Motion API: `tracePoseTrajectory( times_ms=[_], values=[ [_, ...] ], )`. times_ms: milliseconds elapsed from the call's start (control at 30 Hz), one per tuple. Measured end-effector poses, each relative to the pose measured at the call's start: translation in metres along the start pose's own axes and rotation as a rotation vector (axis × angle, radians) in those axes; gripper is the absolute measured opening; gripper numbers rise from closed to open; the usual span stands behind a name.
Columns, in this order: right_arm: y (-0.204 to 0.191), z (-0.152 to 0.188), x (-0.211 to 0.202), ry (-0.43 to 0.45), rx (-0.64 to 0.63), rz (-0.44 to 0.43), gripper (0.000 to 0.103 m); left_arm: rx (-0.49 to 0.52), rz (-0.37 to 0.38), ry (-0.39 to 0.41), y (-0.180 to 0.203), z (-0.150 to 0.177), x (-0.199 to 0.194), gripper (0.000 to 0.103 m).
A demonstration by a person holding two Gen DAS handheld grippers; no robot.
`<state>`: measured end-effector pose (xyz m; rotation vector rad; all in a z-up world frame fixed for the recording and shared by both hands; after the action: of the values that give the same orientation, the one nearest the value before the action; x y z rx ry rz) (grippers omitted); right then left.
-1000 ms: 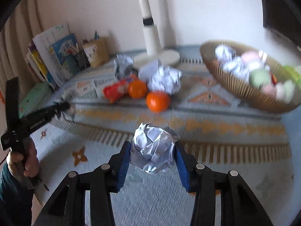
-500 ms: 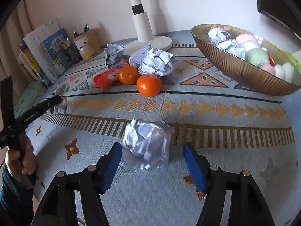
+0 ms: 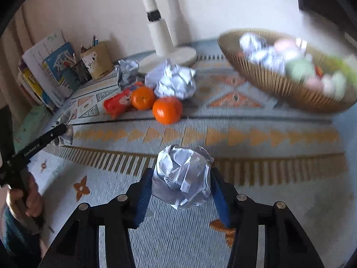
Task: Organize objects
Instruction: 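Lift the plaid bow in the left gripper and paper ball in the right, then carry both items over the gold bowl and open both grippers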
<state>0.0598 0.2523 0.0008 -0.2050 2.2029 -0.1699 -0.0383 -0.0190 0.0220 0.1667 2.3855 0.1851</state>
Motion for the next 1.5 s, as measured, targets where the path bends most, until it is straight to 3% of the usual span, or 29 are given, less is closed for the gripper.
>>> tracePoseTrajectory(
  times_ms=[133,267,367,533,700,867,1033,1133,1167,1267,1333,1367,1400,1500],
  values=[
    [-0.005,-0.002,-0.004,0.031,-0.019,-0.005,0.049,0.0,-0.003,-0.004,0.0,0.0,0.001,0.023],
    [-0.011,0.0,0.005,-0.012,-0.033,-0.009,0.049,0.002,-0.006,-0.005,0.0,0.0,0.001,0.023],
    [-0.01,-0.001,0.001,0.005,-0.023,-0.024,0.049,-0.011,0.014,-0.024,0.0,0.0,0.003,0.023],
    [0.014,-0.003,-0.019,0.047,0.097,-0.17,0.049,-0.06,0.077,-0.039,0.004,-0.008,-0.002,0.023],
    [0.05,-0.026,-0.064,0.152,0.145,-0.142,0.049,-0.021,0.267,-0.033,0.066,-0.044,-0.016,0.022],
    [0.102,-0.066,-0.128,0.338,0.218,-0.028,0.049,0.107,0.435,-0.025,0.172,-0.087,-0.009,0.023],
    [0.158,-0.097,-0.142,0.406,0.325,0.125,0.049,0.194,0.516,-0.023,0.262,-0.113,0.013,0.023],
    [0.185,-0.115,-0.134,0.408,0.362,0.175,0.049,0.253,0.5,-0.038,0.304,-0.114,0.036,0.024],
    [0.189,-0.121,-0.129,0.402,0.365,0.191,0.049,0.274,0.482,-0.038,0.314,-0.112,0.042,0.033],
    [0.202,-0.139,-0.119,0.385,0.338,0.25,0.049,0.346,0.428,-0.04,0.338,-0.11,0.063,0.034],
    [0.213,-0.153,-0.116,0.367,0.322,0.28,0.063,0.361,0.418,-0.04,0.345,-0.112,0.072,0.039],
    [0.218,-0.158,-0.113,0.358,0.325,0.27,0.075,0.368,0.425,-0.064,0.345,-0.113,0.075,0.051],
    [0.222,-0.161,-0.112,0.353,0.332,0.264,0.08,0.375,0.433,-0.092,0.345,-0.112,0.078,0.068],
    [0.231,-0.158,-0.114,0.353,0.357,0.24,0.08,0.362,0.444,-0.075,0.331,-0.11,0.063,0.077]
  ],
)
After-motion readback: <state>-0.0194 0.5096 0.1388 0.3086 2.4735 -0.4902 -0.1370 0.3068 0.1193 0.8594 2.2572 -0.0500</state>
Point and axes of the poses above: each gripper's, at about its wrist camera, not at the fingertips, and x roughly the way its jaws point, y to its right, z to its underside, the point moved 3 cm from there along x, roughly the way its jaws point, and after that the axes turned 2 degrees about -x, right-handed, at the moved point
